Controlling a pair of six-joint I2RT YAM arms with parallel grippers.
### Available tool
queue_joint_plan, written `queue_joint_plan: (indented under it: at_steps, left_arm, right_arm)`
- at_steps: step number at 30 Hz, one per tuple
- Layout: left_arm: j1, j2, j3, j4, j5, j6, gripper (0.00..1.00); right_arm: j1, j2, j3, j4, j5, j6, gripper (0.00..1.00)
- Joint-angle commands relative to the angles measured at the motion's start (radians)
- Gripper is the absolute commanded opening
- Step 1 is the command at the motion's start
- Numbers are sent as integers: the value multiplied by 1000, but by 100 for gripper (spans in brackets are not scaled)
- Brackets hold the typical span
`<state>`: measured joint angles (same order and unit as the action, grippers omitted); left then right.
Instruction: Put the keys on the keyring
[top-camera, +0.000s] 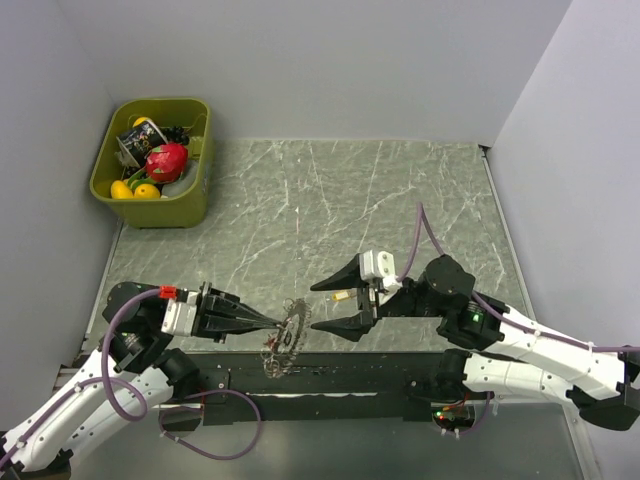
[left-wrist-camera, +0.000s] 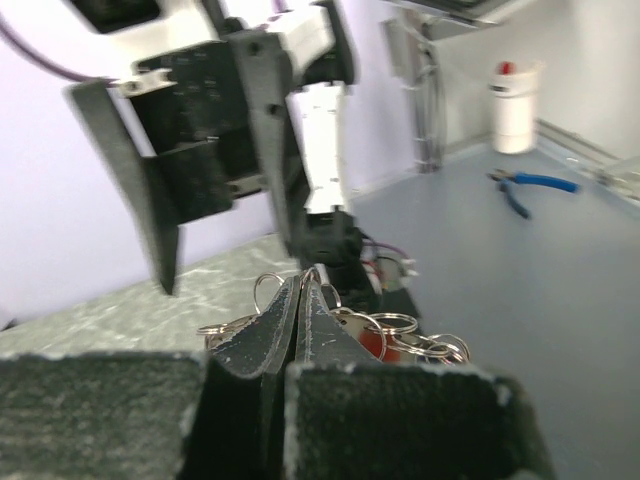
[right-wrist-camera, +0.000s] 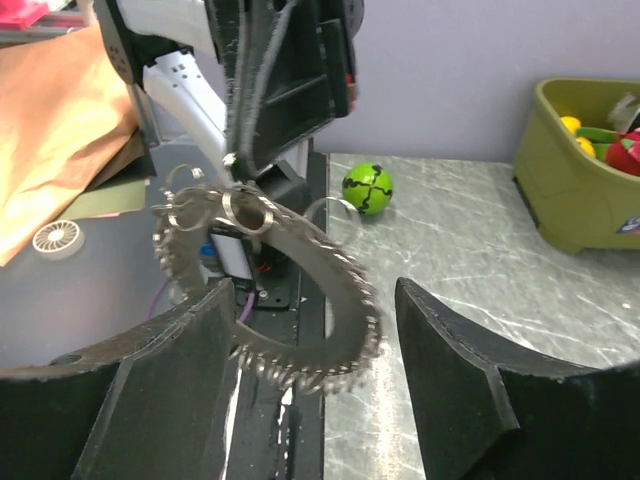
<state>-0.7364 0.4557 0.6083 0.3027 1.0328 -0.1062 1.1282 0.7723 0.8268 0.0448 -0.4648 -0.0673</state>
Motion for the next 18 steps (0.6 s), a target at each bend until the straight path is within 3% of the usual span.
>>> queue_joint_plan:
  at_steps: [1,6,18]
  left_arm:
    - [-3,15,47,70,140,-59,1]
    - [-3,3,82,35,193,-66,1]
    - [-6,-51,119,188,274,-225,1]
  right_arm:
    - [5,-54,-17,58,29,4,73]
    - [5,-96,-32,61,20,-2,77]
    - [4,-82,-9,41,-55,6,77]
